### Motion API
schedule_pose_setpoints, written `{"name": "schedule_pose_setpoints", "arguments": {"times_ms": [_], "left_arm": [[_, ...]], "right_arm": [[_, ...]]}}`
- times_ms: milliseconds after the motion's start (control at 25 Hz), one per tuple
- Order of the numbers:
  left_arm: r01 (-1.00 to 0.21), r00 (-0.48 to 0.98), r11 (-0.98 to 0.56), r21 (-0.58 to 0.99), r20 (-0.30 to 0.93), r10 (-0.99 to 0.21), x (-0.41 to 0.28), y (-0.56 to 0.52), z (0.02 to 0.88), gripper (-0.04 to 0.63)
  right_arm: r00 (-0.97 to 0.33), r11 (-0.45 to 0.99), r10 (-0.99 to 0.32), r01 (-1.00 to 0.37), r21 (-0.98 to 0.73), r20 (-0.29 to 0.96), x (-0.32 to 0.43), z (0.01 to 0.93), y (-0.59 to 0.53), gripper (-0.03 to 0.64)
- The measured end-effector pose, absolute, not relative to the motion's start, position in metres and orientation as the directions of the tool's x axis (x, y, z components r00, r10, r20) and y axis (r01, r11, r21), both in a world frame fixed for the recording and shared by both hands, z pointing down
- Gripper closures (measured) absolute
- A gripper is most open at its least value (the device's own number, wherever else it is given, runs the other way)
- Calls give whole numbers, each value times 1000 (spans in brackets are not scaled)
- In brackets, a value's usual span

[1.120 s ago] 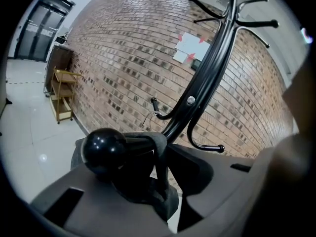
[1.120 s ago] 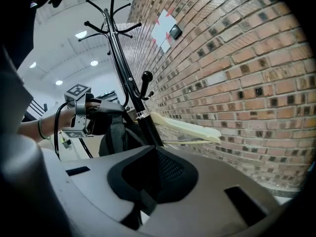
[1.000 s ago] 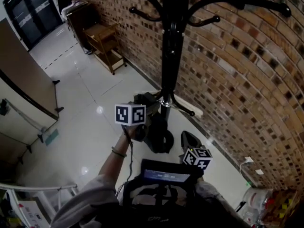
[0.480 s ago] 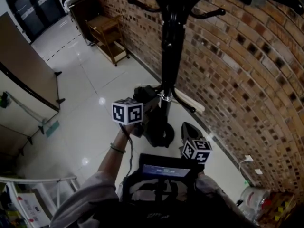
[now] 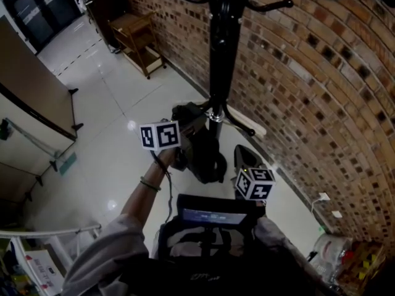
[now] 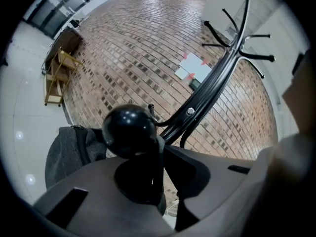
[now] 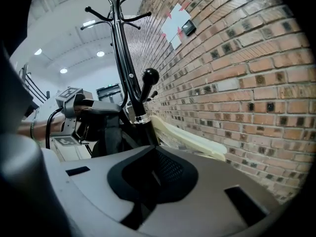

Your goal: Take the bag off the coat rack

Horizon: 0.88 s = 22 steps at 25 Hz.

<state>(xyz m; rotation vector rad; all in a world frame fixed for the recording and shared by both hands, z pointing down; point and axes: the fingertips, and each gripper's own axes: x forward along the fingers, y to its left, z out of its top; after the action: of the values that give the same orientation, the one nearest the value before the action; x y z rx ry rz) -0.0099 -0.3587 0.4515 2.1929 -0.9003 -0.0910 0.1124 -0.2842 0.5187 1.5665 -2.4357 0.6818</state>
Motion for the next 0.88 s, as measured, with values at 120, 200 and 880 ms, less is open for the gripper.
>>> {"name": "schedule_pose_setpoints", "arguments": {"times_ms": [120,200,880], "left_arm": [[-556,745,-438,706,191,-639,-12,-357,451,551],[-541,742,-411,734,186,-644,-12,-356,450,551],[-495,787,-489,718,133,-602,-37,-319,399,560]], "right_arm": [[-435,343,-820,-894,-289,372,113,518,-284,615],[-431,336,-820,-895,-293,377,116,520,-284,615],[-429,286,-819,-881,-377,381,113,538,-287,615]]}}
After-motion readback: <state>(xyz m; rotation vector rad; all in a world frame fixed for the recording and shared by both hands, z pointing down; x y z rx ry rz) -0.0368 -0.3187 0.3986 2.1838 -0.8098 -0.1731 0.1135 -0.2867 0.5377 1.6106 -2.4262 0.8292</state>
